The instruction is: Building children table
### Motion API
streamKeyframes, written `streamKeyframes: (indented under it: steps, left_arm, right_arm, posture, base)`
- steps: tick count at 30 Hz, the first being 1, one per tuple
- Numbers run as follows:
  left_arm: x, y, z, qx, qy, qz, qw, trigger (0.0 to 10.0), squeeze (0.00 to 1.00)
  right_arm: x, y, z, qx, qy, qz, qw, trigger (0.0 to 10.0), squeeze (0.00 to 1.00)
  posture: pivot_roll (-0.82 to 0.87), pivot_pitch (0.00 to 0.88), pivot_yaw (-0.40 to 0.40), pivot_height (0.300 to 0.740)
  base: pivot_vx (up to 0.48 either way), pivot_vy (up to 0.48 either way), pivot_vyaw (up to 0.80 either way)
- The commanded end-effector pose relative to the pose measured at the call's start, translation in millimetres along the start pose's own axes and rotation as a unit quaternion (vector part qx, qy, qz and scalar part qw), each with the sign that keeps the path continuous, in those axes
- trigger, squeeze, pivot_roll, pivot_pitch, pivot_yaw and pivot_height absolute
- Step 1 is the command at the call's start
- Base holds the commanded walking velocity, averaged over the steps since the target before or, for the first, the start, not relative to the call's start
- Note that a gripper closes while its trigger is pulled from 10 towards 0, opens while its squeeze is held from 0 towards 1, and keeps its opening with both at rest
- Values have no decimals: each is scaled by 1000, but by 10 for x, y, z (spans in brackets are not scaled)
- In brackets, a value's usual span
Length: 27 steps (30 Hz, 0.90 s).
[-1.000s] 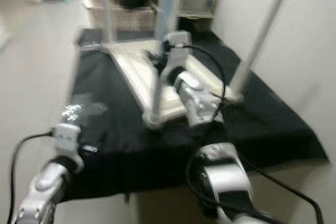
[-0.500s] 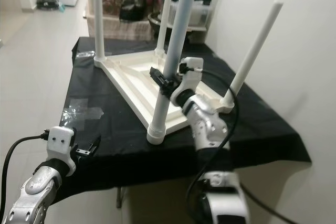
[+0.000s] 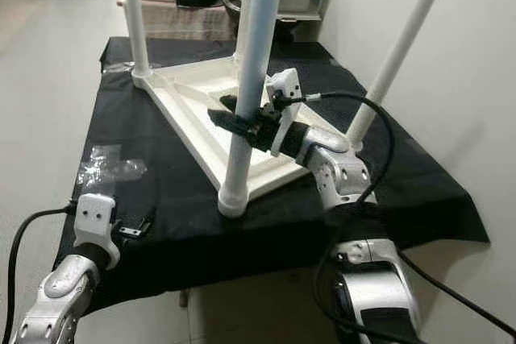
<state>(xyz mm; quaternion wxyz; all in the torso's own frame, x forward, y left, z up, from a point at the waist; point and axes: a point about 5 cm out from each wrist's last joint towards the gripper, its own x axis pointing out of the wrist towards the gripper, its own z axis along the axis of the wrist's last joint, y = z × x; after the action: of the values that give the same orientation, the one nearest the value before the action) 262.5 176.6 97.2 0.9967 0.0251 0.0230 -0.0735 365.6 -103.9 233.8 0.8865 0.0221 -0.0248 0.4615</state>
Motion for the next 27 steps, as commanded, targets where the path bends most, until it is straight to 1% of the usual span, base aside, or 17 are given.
streamKeyframes:
  steps: [1, 2, 8, 9, 10, 11, 15, 16, 17, 18, 20, 22, 23, 24, 25, 26, 27]
  left_arm:
    - [-20, -2, 1, 2, 0, -1, 1000, 10000, 0]
    - [-26, 0, -4, 2, 1, -1, 1000, 10000, 0]
    - [-7, -35, -15, 3, 4, -10, 1000, 10000, 0]
    - [3, -44, -10, 3, 3, -12, 1000, 10000, 0]
    - [3, -44, -10, 3, 3, -12, 1000, 10000, 0]
    - [17, -44, 1, 2, 2, -12, 1000, 10000, 0]
    - [32, -43, 13, 2, 0, -13, 1000, 10000, 0]
    - [31, -44, 13, 3, 0, -13, 1000, 10000, 0]
    - [21, -38, 10, 3, 0, -13, 1000, 10000, 0]
    - [11, -28, 5, 1, 1, -10, 1000, 10000, 0]
    - [-1, -17, -4, 0, 1, -7, 1000, 10000, 0]
    - [-4, -17, -7, -1, 2, -7, 1000, 10000, 0]
    - [-4, -27, -9, -1, 2, -8, 1000, 10000, 0]
    - [-4, -27, -9, -1, 2, -8, 1000, 10000, 0]
    - [0, -37, -6, -1, 2, -9, 1000, 10000, 0]
    - [0, -37, -6, -1, 2, -9, 1000, 10000, 0]
    - [7, -40, 2, 0, 1, -10, 1000, 10000, 0]
  right_arm:
    - [2, -135, -598, 23, 135, -190, 972, 0, 0]
    - [-19, -186, -644, 44, 131, -257, 957, 0, 0]
    - [-14, -116, -612, 94, 93, -329, 935, 0, 0]
    - [4, -65, -596, 99, 89, -328, 935, 5255, 0]
    - [4, -65, -596, 99, 89, -328, 935, 5255, 0]
    - [34, -18, -564, 100, 83, -329, 936, 10000, 0]
    - [51, -18, -443, 98, 52, -306, 946, 10000, 0]
    - [25, -80, -374, 92, 45, -299, 949, 10000, 1000]
    - [13, -148, -260, 86, 24, -282, 955, 10000, 1000]
    - [12, -196, -142, 73, 9, -249, 966, 10000, 0]
    - [3, -232, 9, 52, -14, -191, 980, 10000, 0]
    - [-8, -234, 53, 45, -23, -172, 984, 10000, 0]
    - [-30, -172, 75, 38, -30, -107, 993, 10000, 0]
    - [-30, -172, 75, 38, -30, -107, 993, 10000, 0]
    - [-72, -84, 43, 25, -22, -34, 999, 10000, 0]
    - [-72, -84, 43, 25, -22, -34, 999, 10000, 0]
    - [-85, -26, -34, 26, -5, 10, 1000, 6157, 0]
  posture:
    - [45, 0, -140, 740]
    - [45, 0, -140, 740]
    - [24, 0, -120, 740]
    - [24, 0, -120, 740]
    - [24, 0, -120, 740]
    - [26, 0, -118, 740]
    - [24, 0, -121, 740]
    - [24, 0, -121, 740]
    - [25, 0, -127, 740]
    - [27, 0, -130, 740]
    - [26, 0, -129, 740]
    - [26, 0, -129, 740]
    - [30, 0, -129, 740]
    - [30, 0, -129, 740]
    - [34, 0, -130, 740]
    - [34, 0, -130, 740]
    - [38, 0, -131, 740]
  base:
    - [0, 0, 0]
    - [0, 0, 0]
    - [0, 0, 0]
    - [0, 0, 0]
    - [0, 0, 0]
    - [0, 0, 0]
    - [0, 0, 0]
    - [0, 0, 0]
    - [0, 0, 0]
    - [0, 0, 0]
    - [0, 0, 0]
    - [0, 0, 0]
    - [0, 0, 0]
    - [0, 0, 0]
    - [0, 0, 0]
    - [0, 0, 0]
    - [0, 0, 0]
